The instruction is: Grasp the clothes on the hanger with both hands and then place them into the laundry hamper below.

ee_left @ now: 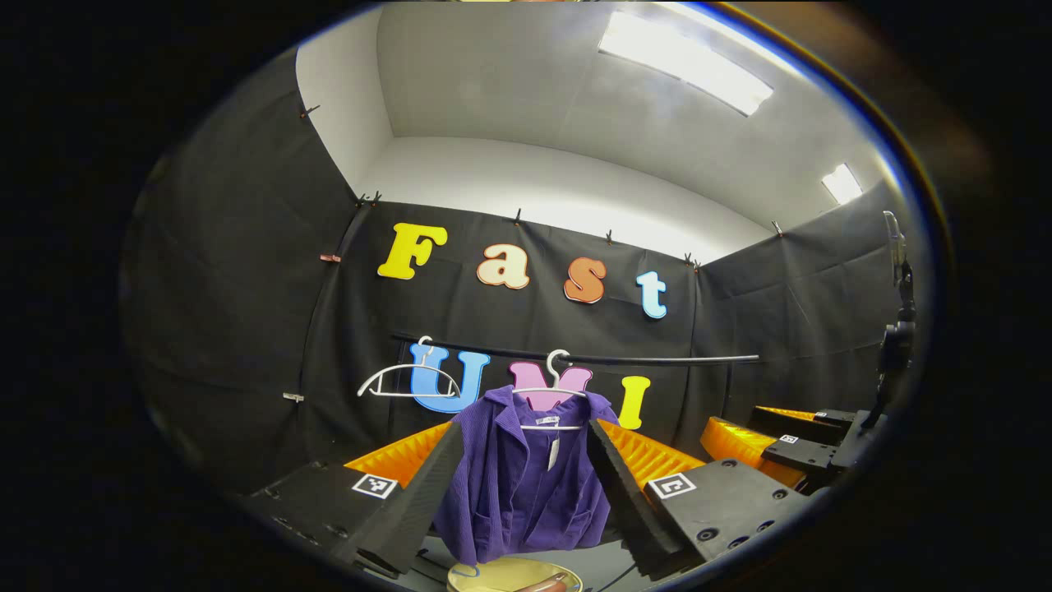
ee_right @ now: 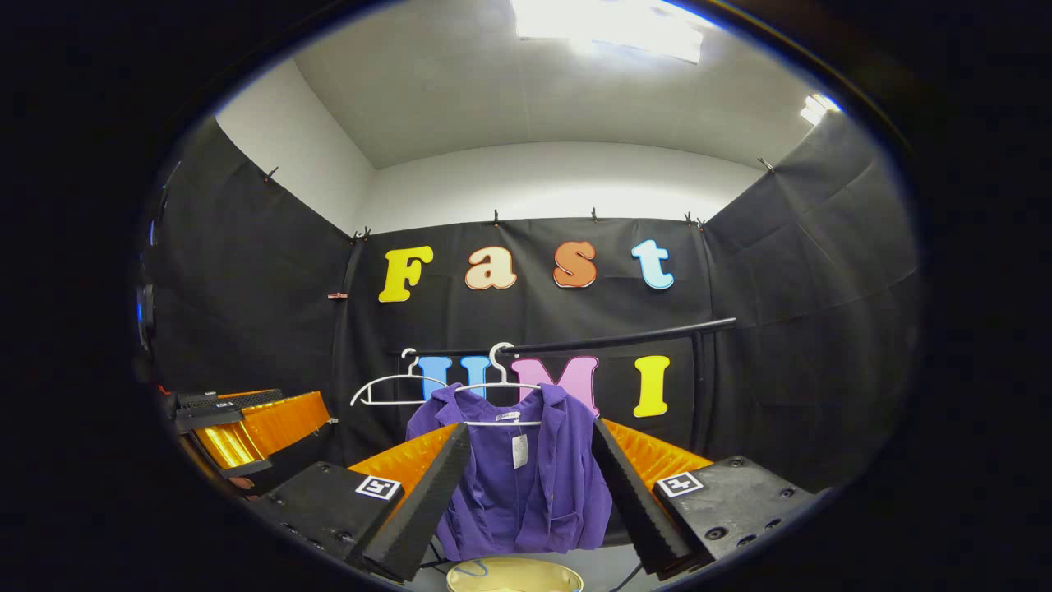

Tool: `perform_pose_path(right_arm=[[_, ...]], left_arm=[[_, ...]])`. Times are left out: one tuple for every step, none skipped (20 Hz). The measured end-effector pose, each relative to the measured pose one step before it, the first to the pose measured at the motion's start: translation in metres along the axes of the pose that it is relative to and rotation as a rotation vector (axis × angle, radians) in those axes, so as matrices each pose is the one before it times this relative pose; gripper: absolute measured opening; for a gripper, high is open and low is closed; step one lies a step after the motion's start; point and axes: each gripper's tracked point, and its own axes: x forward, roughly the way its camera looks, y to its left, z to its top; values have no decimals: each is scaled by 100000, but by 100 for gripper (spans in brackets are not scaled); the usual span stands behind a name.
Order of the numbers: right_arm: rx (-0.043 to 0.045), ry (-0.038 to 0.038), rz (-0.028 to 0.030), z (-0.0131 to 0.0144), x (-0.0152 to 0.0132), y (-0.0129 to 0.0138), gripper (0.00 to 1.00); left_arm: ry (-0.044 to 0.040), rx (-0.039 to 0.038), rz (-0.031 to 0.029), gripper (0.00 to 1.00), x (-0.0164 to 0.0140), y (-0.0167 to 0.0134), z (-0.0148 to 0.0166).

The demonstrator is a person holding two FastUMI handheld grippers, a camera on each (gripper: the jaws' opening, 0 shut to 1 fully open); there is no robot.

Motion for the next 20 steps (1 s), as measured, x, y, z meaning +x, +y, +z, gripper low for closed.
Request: perform_pose_path(right_arm=[[-49, 92, 77, -82, -61, 84, 96], [-32, 197, -154, -5, 15, -12, 96], [-114, 304, -284, -96, -68, -66, 96], [-106, 38, -131, -15, -10, 5, 96], [-49, -137, -284, 94, 0, -15, 96], [54, -284, -61, 135, 1, 3, 96], [34, -131, -64, 46, 62, 91, 96], [-147, 14, -69, -1, 77, 86, 96], [-321, 275, -58, -127, 43, 91, 96], [-386, 410, -136, -109, 62, 148, 96], [-354, 325, -335, -121, 79, 182, 96], [-225, 193, -583, -13, 25, 173, 96], [-91, -95, -858, 97, 29, 175, 96], [-8, -277, -764, 82, -41, 199, 96], [-293, -151, -851, 35, -63, 393, 96], [-734, 319, -947, 20, -430, 167, 96], [-461, 915, -599, -97, -317, 268, 96], [99, 496, -674, -60, -220, 537, 96], [237, 128, -932, 170, -231, 377, 97], [-389, -81, -1016, 10, -340, 248, 97]], left_arm=[[-176, -443, -156, 95, -1, 7, 179], [-200, -392, -135, 95, -45, 55, -59], [-171, -391, -248, 95, 39, 12, 26], [-28, -75, -156, 95, -54, 42, 96], [-74, -25, -178, 95, -22, 51, 103], [-104, -44, -76, 95, -27, 117, -35], [-108, -13, 83, 95, 38, 106, 51], [-46, 68, 81, 95, 30, 136, -81], [75, -10, -84, 95, 137, 105, 44], [185, -119, -214, 95, 56, 73, -118], [211, -333, -708, 95, 42, 59, 7], [154, -404, -873, 95, 94, 79, -19], [59, -405, -1075, 95, 84, 148, 161], [52, -183, -980, 95, -7, 306, 18], [80, -20, -836, 95, -26, 368, 98], [249, -77, -833, 95, 23, 455, -117], [576, -307, -974, 95, -96, 354, -13], [552, -443, -1134, 95, 18, 349, -130], [105, -359, -1060, 95, -94, 375, 122], [-195, -158, -964, 95, -152, 466, 32]])
